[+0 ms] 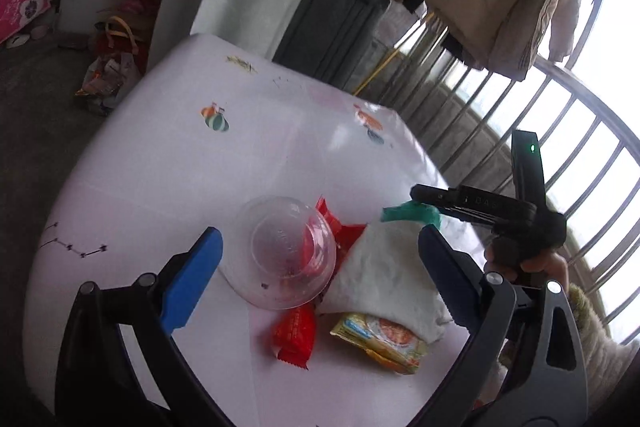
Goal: Collect trash
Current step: 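Close the left tool on the clear plastic cup while the right tool reaches the white glove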
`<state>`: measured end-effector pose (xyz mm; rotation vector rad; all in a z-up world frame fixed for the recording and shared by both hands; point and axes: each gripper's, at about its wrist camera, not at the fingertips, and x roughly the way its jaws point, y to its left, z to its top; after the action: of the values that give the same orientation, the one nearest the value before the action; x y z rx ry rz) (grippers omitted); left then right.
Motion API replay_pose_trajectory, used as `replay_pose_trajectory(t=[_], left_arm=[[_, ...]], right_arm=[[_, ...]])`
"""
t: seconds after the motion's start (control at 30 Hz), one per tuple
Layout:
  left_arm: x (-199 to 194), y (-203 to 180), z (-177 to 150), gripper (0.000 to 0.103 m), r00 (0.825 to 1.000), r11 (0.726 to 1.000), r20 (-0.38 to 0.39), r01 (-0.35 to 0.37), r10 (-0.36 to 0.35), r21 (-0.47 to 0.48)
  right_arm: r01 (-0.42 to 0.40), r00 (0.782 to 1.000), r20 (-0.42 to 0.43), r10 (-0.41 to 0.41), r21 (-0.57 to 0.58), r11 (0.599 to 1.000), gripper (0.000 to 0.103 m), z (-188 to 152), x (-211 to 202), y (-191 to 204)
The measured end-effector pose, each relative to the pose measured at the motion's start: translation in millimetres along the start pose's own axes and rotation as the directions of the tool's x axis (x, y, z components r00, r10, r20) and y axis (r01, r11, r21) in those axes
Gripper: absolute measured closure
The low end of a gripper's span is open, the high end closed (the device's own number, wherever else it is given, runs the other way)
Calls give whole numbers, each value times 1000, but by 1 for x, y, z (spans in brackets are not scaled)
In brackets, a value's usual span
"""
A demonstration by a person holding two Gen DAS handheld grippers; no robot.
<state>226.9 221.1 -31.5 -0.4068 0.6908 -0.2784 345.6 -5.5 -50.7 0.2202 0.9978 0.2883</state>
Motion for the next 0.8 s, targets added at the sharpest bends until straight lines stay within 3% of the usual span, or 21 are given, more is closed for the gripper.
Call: replay_pose_trajectory(t=[0.1,0.2,0.3,0.8], left_arm=[[20,-2,-3,11,999,1000,-37,-21,22,23],[27,-1,-11,28,997,1000,-73,16,-16,-2],[26,-2,-21,33,994,999,-101,41,-44,-31],[-41,-41,-83,34,978,990,-159,138,-135,7]], right_arm=[[-33,999,-35,32,-29,999,34,-7,8,10],[-61,996,-70,57,-58,996,35,-20,10,22],[-81,993,-92,74,-68,994,35,-38,3,32],[-126,984,-129,124,-3,992,35,-132,-60,36]])
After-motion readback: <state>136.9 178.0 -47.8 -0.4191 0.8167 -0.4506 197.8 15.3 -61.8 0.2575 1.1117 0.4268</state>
